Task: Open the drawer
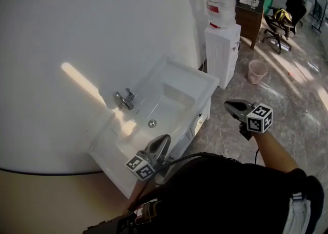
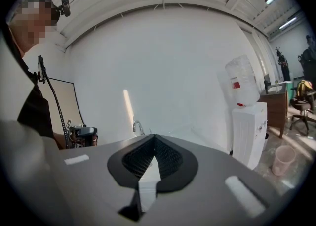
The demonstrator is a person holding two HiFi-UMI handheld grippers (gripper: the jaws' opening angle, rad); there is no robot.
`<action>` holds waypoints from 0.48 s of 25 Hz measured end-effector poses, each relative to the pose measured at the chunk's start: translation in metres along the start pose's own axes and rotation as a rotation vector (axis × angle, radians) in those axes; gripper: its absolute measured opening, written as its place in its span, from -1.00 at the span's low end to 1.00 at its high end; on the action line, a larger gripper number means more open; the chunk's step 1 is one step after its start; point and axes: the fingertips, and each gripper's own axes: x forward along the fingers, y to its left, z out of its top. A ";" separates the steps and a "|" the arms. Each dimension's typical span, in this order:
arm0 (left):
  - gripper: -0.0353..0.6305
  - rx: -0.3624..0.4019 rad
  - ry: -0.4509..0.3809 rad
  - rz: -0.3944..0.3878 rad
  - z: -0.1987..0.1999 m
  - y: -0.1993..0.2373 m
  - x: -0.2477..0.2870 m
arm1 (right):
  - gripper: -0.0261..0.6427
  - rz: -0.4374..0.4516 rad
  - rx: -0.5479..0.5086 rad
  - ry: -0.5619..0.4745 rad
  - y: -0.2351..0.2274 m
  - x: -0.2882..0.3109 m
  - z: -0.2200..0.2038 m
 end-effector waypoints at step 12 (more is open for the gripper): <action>-0.89 -0.102 0.026 -0.158 0.003 0.040 0.006 | -0.92 -0.077 0.022 0.050 0.001 0.048 0.008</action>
